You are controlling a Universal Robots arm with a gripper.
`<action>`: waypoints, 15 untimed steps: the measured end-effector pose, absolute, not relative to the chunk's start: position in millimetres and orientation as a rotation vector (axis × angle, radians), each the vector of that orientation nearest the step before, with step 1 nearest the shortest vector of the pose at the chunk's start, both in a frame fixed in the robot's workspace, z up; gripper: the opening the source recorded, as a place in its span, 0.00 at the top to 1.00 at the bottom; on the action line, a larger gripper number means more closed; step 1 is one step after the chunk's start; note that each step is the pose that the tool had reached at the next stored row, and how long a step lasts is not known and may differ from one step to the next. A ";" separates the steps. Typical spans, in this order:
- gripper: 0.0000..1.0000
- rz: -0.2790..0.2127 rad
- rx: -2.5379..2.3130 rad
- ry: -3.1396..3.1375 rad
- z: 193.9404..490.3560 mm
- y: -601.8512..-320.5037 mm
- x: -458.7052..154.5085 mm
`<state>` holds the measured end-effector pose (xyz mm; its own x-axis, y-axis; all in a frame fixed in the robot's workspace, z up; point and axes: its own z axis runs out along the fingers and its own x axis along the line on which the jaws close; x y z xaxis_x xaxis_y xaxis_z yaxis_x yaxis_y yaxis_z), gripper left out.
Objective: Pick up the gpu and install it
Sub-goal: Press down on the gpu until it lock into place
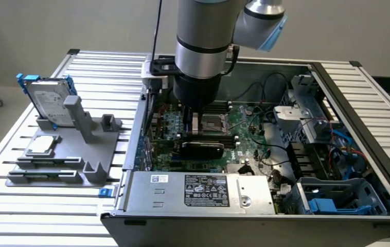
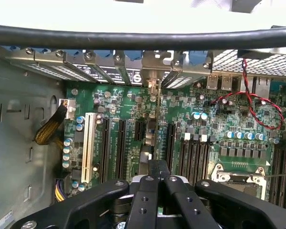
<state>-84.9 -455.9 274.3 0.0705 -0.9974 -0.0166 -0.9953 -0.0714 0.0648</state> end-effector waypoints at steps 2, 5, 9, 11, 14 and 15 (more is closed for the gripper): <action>0.89 -0.087 2.269 -2.119 273.6 -455.4 -84.9; 0.89 -0.087 2.263 -2.125 272.7 -455.3 -84.9; 0.89 -0.087 2.258 -2.131 271.5 -455.1 -84.9; 0.89 -0.087 2.255 -2.134 270.9 -455.1 -84.9; 0.89 -0.087 2.252 -2.137 269.7 -454.9 -84.9; 0.89 -0.087 2.251 -2.138 269.3 -454.9 -84.9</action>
